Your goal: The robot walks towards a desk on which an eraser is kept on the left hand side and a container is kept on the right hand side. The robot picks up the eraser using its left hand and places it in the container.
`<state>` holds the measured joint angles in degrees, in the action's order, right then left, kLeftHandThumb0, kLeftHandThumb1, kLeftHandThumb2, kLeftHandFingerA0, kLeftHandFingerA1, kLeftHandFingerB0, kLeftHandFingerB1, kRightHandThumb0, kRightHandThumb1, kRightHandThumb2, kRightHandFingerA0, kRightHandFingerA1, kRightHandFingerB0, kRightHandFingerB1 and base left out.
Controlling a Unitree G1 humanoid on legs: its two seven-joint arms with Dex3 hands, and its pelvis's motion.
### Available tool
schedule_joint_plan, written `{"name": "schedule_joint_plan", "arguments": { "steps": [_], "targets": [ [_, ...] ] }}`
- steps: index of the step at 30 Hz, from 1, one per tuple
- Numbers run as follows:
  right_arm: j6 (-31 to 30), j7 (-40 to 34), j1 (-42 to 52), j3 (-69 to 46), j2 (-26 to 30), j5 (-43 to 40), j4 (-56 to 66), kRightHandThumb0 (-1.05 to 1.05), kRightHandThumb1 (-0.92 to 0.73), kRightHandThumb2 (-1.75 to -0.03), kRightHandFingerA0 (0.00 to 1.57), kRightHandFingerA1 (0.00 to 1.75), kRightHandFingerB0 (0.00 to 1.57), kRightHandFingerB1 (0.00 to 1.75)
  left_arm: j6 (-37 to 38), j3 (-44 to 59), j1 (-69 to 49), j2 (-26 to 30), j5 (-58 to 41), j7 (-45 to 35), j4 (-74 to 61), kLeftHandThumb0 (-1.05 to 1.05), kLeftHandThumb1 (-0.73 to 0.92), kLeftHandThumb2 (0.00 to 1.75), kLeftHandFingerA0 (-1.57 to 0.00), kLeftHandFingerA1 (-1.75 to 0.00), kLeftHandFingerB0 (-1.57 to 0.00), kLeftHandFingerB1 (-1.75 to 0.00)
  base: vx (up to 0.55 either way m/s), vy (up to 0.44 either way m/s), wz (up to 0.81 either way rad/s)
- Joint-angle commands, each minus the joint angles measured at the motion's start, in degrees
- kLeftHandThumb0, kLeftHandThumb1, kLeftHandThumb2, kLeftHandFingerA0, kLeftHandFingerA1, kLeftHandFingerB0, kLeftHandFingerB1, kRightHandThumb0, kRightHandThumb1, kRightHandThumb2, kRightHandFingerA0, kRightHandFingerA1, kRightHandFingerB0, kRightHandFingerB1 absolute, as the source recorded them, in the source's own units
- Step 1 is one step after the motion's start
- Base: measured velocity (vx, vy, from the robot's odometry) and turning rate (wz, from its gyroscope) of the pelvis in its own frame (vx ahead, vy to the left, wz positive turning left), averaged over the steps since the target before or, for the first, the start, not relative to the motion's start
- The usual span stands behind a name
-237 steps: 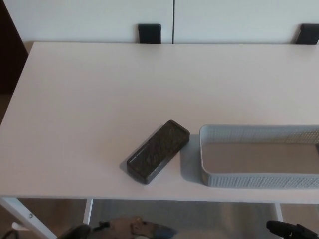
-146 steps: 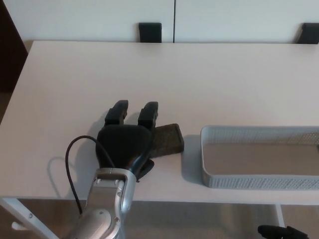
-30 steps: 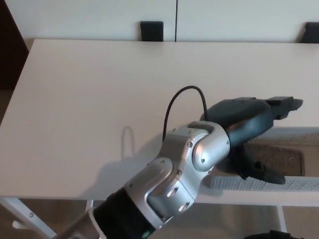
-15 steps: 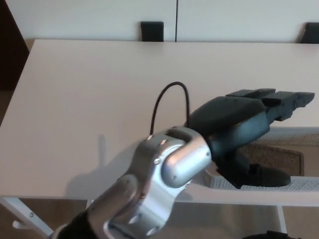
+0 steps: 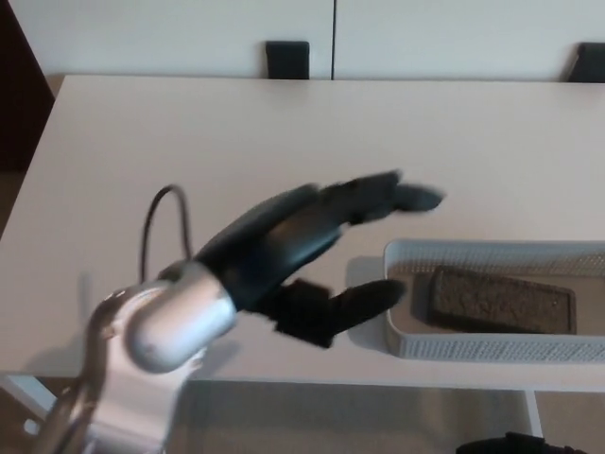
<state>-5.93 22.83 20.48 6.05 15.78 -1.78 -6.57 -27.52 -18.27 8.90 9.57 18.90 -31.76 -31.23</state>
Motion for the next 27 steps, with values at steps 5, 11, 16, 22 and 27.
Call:
{"name": "schedule_joint_plan", "arguments": {
  "steps": [5,11,16,22,27],
  "targets": [
    [1.95,-1.32,0.21,-2.75,0.44,-0.40,-8.67,-0.41,-0.53,-0.55,0.56,0.58,0.45,0.49,13.94,63.05,-44.61,18.37,-74.97,-60.74,-6.99,-0.85,0.75,0.64,-0.46,-0.36,-0.90,-0.49,0.00,0.000,0.00],
    [2.91,-1.30,-0.40,-2.24,0.76,0.33,-10.15,-0.44,-0.50,-0.55,0.56,0.62,0.46,0.51,17.79,61.02,-50.18,23.57,-76.46,-60.74,-2.34,-0.79,0.81,0.64,-0.64,-0.39,-0.96,-0.56,0.00,0.000,0.00],
    [3.56,-1.50,-1.11,-2.31,0.63,0.37,-11.09,-0.44,-0.50,-0.54,0.58,0.63,0.48,0.52,15.17,54.89,-51.38,25.36,-74.88,-60.74,0.82,-0.76,0.68,1.12,-0.58,-0.55,-0.70,-0.58,0.00,0.000,0.00],
    [4.36,-1.56,-0.66,-2.63,0.44,0.01,-11.33,-0.43,-0.51,-0.55,0.57,0.62,0.48,0.52,18.22,46.70,-46.29,19.03,-53.19,-60.37,11.70,-0.81,0.75,1.20,-0.69,-0.60,-0.62,-0.55,0.00,0.000,0.00],
    [5.05,-2.07,-0.41,-2.11,0.92,1.03,-12.04,-0.45,-0.51,-0.54,0.60,0.62,0.48,0.50,19.76,34.37,-43.41,19.79,-38.92,-48.62,18.91,-0.84,0.92,0.70,-0.59,-0.40,-0.54,-0.38,0.00,0.000,0.00]
  ]
}}
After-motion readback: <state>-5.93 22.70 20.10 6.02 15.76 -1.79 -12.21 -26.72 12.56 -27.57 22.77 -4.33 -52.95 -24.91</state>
